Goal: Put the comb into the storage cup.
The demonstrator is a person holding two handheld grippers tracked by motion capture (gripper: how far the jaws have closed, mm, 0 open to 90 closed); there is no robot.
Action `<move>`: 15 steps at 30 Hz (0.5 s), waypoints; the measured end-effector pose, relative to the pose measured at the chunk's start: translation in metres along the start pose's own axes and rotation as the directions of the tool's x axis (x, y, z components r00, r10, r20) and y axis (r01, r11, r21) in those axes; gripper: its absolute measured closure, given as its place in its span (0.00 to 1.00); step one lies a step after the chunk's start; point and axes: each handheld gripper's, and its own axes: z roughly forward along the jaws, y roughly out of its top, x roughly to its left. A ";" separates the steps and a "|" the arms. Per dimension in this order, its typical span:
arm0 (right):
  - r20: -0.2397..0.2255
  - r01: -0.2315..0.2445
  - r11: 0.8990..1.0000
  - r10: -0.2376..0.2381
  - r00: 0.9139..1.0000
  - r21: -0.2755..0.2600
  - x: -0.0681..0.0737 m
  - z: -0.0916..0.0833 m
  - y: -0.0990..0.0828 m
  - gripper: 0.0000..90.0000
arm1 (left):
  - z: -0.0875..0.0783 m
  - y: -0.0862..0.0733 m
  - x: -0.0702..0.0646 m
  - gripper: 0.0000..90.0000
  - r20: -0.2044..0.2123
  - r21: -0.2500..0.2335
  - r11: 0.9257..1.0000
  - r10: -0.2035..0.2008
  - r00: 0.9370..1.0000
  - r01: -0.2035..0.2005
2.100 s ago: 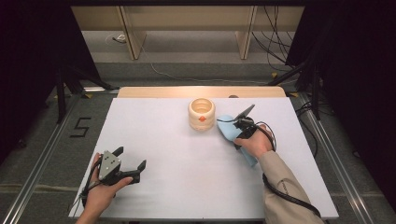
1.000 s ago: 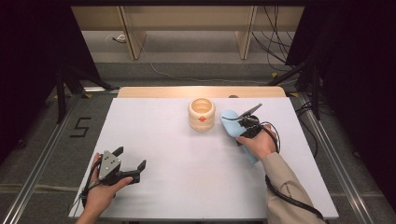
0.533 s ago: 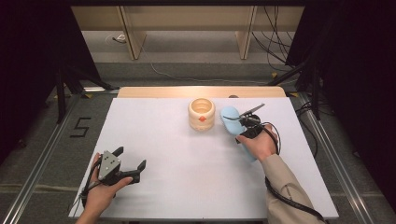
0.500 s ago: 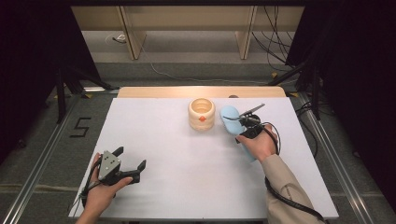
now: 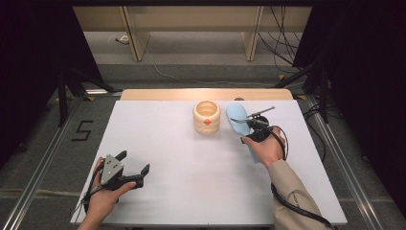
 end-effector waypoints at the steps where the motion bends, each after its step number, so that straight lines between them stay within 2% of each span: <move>1: 0.000 -0.002 1.000 0.002 1.000 -0.005 0.000 -0.001 0.000 0.78 | 0.000 0.000 0.000 0.05 0.000 0.000 1.000 0.000 1.000 0.000; 4: -0.010 -0.015 1.000 0.015 1.000 -0.021 0.001 -0.003 0.000 0.78 | 0.000 0.000 0.000 0.05 0.000 0.000 1.000 0.000 1.000 0.000; 7: -0.015 -0.013 0.998 0.013 1.000 -0.053 0.003 -0.006 0.001 0.78 | 0.000 0.000 0.000 0.06 0.000 0.003 1.000 0.000 1.000 0.000; 15: -0.025 -0.005 0.996 0.003 1.000 -0.094 0.008 -0.013 0.002 0.78 | 0.000 0.000 -0.001 0.05 -0.002 0.004 1.000 0.008 1.000 -0.008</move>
